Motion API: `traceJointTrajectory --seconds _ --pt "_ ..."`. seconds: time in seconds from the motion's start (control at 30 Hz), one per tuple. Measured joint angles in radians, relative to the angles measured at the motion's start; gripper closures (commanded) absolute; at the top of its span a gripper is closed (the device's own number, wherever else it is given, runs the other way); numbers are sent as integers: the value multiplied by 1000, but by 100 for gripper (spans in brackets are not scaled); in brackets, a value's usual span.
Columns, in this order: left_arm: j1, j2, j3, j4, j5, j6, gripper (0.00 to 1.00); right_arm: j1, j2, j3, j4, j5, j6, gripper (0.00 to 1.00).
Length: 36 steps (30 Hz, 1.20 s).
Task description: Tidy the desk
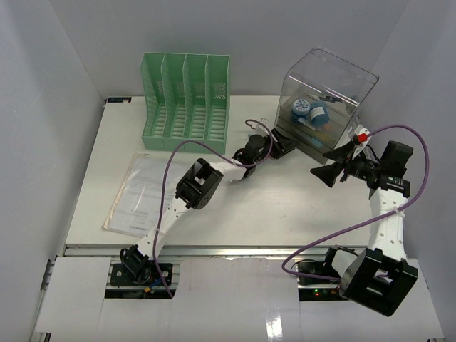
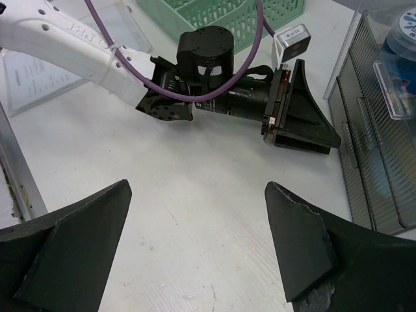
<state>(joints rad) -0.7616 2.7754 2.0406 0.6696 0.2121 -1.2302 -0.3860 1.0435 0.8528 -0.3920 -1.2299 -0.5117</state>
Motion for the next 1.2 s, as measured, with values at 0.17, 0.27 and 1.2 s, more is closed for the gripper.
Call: traceJointTrajectory --seconds 0.17,0.27,1.2 --pt "0 35 79 -48 -55 -45 51 -5 0 0 0 -9 0 10" --pt "0 76 146 -63 -62 -70 51 -7 0 0 1 -12 0 11" --pt "-1 -4 -51 93 -63 -193 96 -14 -1 -29 4 -23 5 11"
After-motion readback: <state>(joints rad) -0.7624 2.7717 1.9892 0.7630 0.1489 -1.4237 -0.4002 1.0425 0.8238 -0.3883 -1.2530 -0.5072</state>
